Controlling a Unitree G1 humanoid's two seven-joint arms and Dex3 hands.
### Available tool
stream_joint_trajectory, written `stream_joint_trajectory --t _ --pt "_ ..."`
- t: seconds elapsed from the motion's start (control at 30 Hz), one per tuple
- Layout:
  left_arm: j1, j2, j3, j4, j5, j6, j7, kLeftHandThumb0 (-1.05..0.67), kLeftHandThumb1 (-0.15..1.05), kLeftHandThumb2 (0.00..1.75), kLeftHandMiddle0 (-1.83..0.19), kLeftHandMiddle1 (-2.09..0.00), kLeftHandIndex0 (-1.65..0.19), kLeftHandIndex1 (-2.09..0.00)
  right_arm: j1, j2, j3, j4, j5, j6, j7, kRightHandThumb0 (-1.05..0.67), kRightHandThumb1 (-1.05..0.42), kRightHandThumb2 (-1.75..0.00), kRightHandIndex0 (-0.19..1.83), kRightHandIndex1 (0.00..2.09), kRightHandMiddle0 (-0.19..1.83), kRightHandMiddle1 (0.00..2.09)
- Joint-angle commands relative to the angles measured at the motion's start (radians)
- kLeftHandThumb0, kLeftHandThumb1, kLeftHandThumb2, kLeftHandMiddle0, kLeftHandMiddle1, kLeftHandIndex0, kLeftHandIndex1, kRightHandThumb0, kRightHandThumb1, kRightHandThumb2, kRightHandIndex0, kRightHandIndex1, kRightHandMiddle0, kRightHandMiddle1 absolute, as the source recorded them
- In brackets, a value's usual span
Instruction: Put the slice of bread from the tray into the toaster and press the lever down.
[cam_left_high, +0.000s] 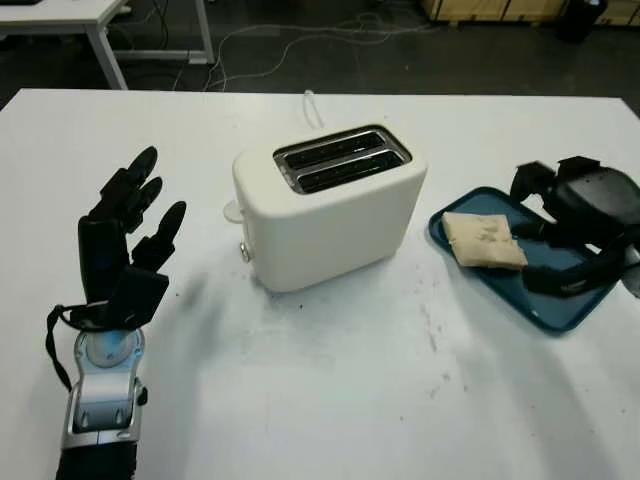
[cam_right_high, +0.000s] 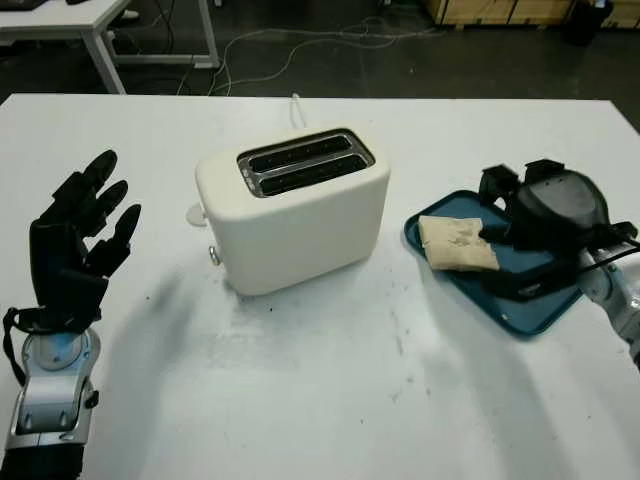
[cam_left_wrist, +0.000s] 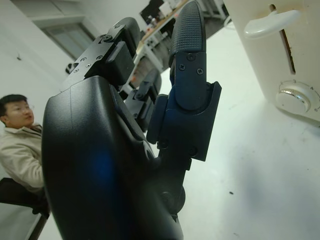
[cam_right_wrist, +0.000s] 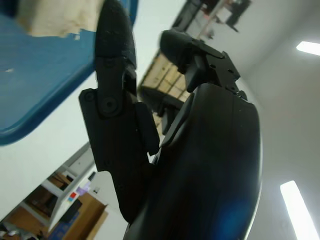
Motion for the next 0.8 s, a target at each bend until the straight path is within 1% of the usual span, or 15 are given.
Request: stream_joint_trajectory --t 0.0,0.03,0.13,0.3,0.43,0.57,0.77 --pt "0.007 0.009 0.002 -0.002 0.012 -0.001 0.004 -0.7 0.92 0.28 -0.6 -0.01 -0.5 0.0 0.049 -0.025 -0.034 -0.072 -0.005 0.032 0.022 -0.99 -0.92 -0.13 0.0 0.42 0.18 0.07" --pt "0.007 0.008 0.002 -0.002 0.008 -0.003 0.002 -0.7 0.92 0.28 -0.6 -0.01 -0.49 0.0 0.068 -0.029 -0.044 -0.093 -0.011 0.03 0.018 -1.01 -0.92 -0.14 0.0 0.35 0.18 0.04" --pt "0.006 0.007 0.001 -0.002 0.007 -0.006 0.004 -0.69 0.92 0.27 -0.6 -0.01 -0.5 0.0 0.107 -0.028 -0.06 -0.124 -0.03 0.023 0.0 -1.03 -0.92 -0.17 0.01 0.23 0.16 0.01" --pt "0.006 0.004 0.003 0.0 -0.004 -0.004 0.0 -0.7 0.92 0.26 -0.6 0.0 -0.5 0.0 0.148 -0.011 -0.064 -0.124 -0.068 0.007 -0.067 -1.01 -0.92 -0.15 0.03 0.15 0.17 0.01" --pt "0.006 0.004 0.002 0.002 -0.005 -0.012 0.001 -0.69 0.92 0.26 -0.6 -0.01 -0.5 0.0 0.145 0.015 -0.039 -0.065 -0.104 0.007 -0.13 -1.01 -0.92 -0.15 0.04 0.12 0.18 0.01" --pt "0.008 0.009 0.002 -0.003 0.006 -0.002 0.002 -0.69 0.92 0.27 -0.6 0.0 -0.5 0.0 0.128 0.059 -0.006 0.032 -0.155 0.025 -0.228 -0.95 -0.92 -0.14 0.08 0.11 0.22 0.02" --pt "0.009 0.007 0.002 -0.006 0.003 -0.002 0.001 -0.7 0.92 0.27 -0.6 -0.01 -0.5 0.0 0.08 0.105 0.05 0.172 -0.188 0.032 -0.297 -0.92 -0.92 -0.18 0.04 0.09 0.18 0.0"
